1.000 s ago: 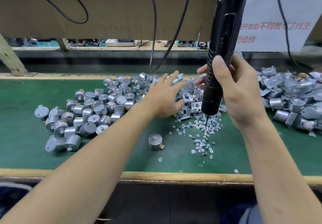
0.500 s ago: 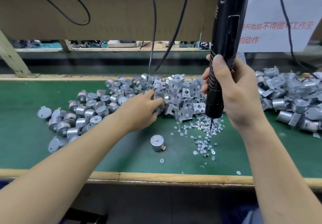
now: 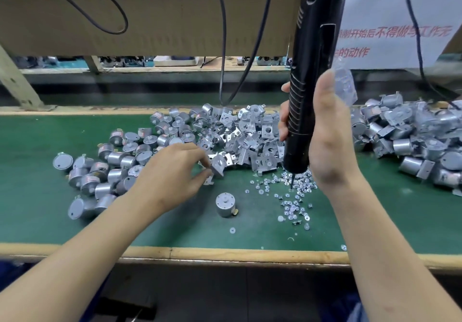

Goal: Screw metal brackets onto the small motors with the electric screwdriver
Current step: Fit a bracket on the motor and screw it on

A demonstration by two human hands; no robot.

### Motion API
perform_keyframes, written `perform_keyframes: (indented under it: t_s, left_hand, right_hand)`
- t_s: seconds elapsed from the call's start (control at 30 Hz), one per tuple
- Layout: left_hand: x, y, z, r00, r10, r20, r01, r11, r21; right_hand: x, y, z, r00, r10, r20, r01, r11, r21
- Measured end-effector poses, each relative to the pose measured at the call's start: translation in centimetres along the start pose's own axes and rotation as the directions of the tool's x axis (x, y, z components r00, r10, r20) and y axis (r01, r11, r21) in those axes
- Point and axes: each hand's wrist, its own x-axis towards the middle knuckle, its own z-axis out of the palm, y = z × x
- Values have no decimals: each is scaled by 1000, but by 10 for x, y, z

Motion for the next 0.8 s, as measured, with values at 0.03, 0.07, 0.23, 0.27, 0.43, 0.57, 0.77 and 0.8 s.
perform_keyframes:
  t_s: [0.03, 0.07, 0.23, 0.27, 0.43, 0.57, 0.77, 0.8]
  left_hand:
    - [-2, 1, 1, 1000, -19, -11, 18, 1000, -12]
    - [-4, 2, 3, 999, -38, -10, 38, 999, -26]
    - [-15, 5, 15, 992, -130, 6, 130, 988, -89]
    - [-18, 6, 17, 989, -148, -16, 146, 984, -98]
    - [-31, 8, 23, 965, -254, -59, 242, 957, -157]
    - [-48, 11, 28, 970, -242, -16, 238, 962, -136]
    - [-49, 14, 32, 963, -265, -52, 252, 951, -181]
    - [-50, 14, 33, 963, -266, -50, 254, 951, -174]
  right_hand:
    - [-1, 2, 3, 1000, 4, 1, -4, 1000, 5]
    - [-2, 3, 6, 1000, 6, 4, -6, 1000, 10]
    - [-7, 5, 15, 1000, 7, 4, -7, 999, 41]
    - [-8, 5, 17, 1000, 12, 3, -12, 999, 47]
    - [-10, 7, 22, 1000, 25, -6, -25, 999, 44]
    - [-12, 9, 25, 999, 31, -11, -30, 998, 47]
    - [-15, 9, 32, 1000, 26, -3, -26, 998, 49]
    - [-16, 8, 34, 1000, 25, 2, -25, 999, 48]
